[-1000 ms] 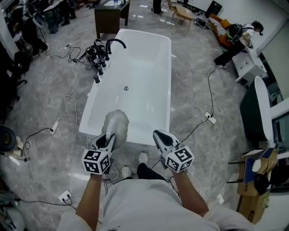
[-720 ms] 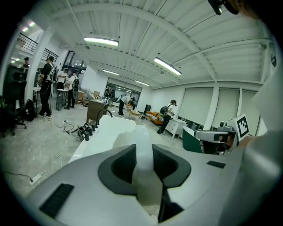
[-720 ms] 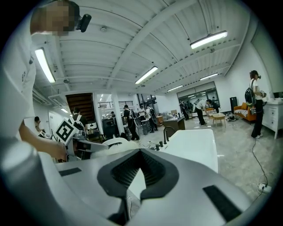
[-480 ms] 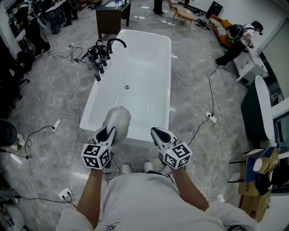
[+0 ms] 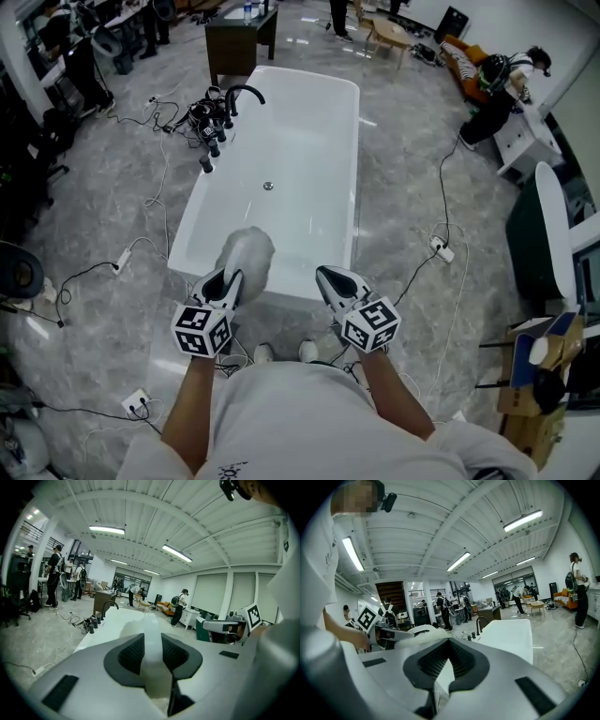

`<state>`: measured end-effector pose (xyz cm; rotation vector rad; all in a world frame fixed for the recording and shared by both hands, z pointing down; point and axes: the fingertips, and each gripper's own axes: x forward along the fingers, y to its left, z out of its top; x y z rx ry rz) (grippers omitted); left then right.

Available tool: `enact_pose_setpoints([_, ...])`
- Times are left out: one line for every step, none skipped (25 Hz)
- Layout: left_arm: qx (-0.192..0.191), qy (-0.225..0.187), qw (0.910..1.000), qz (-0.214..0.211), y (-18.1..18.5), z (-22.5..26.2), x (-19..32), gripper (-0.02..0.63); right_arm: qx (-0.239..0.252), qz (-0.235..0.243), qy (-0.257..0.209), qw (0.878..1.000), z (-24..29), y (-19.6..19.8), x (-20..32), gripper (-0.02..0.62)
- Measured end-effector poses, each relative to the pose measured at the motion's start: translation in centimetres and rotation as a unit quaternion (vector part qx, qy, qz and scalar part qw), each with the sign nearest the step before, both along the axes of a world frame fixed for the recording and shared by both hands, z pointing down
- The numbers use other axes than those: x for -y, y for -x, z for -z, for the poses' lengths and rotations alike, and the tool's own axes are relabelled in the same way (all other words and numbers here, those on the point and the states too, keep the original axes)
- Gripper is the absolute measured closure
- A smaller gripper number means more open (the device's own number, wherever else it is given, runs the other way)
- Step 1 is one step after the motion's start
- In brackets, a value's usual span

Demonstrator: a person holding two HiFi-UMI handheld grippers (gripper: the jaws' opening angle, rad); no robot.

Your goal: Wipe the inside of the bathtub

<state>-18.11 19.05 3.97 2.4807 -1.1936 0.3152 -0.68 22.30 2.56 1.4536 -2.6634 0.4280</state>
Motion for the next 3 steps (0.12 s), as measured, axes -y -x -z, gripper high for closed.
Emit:
enact_pose_setpoints([0.000, 0.000, 1.0000, -0.001, -0.26, 0.04, 0.01, 0.503, 0.000, -0.001, 0.001, 1.000, -0.05, -0.28, -0.02, 0.577])
enact_pose_setpoints([0.000, -0.001, 1.0000, -0.002, -0.53, 0.08, 0.01, 0.503, -0.001, -0.003, 0.001, 1.000, -0.10, -0.58, -0.05, 0.577])
enact_pose_setpoints([0.000, -0.001, 1.0000, -0.003, -0.79, 0.11, 0.02, 0.503, -0.001, -0.004, 0.002, 1.000, -0.14, -0.87, -0.08, 0.577])
